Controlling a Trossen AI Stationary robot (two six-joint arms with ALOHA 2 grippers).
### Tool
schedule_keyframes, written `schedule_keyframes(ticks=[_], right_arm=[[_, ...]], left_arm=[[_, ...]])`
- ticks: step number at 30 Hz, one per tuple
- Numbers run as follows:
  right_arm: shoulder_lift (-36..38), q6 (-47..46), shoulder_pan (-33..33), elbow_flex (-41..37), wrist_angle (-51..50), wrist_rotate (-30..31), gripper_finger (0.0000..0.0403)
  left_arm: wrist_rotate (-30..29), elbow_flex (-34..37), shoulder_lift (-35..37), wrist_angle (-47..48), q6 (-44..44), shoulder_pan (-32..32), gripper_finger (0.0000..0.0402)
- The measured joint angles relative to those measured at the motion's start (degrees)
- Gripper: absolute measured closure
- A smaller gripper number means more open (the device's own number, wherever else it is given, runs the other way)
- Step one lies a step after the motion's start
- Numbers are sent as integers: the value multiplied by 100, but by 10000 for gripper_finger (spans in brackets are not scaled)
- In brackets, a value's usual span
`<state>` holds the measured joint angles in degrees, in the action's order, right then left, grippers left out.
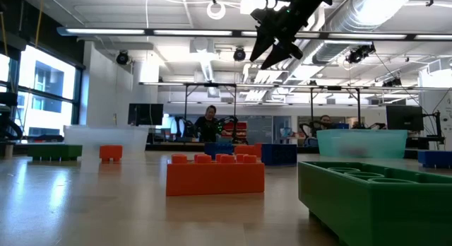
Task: Sort & place blocks by color
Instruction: Put the green game piece into the orange bin, then put the orange game piece into the light blue bin
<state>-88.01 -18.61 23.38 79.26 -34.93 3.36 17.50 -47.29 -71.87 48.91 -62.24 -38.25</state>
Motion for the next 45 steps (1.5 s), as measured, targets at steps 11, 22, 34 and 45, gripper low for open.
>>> schedule_keyframes(ticks=[11, 22, 34, 45], right_arm=[[0, 113, 0, -4, -164, -1, 187], [0, 950, 27, -7, -270, -145, 187], [-282, 4527, 133, -7, -499, -1056, 187], [-809, 7538, 138, -7, -504, -534, 187]], left_arm=[[231, -1, -582, -372, 26, -50, 246], [-20, -122, -37, -199, -59, 31, 242], [-2320, -381, 1777, 678, 92, 735, 242], [-4245, -385, 2760, 592, 214, 1237, 242]])
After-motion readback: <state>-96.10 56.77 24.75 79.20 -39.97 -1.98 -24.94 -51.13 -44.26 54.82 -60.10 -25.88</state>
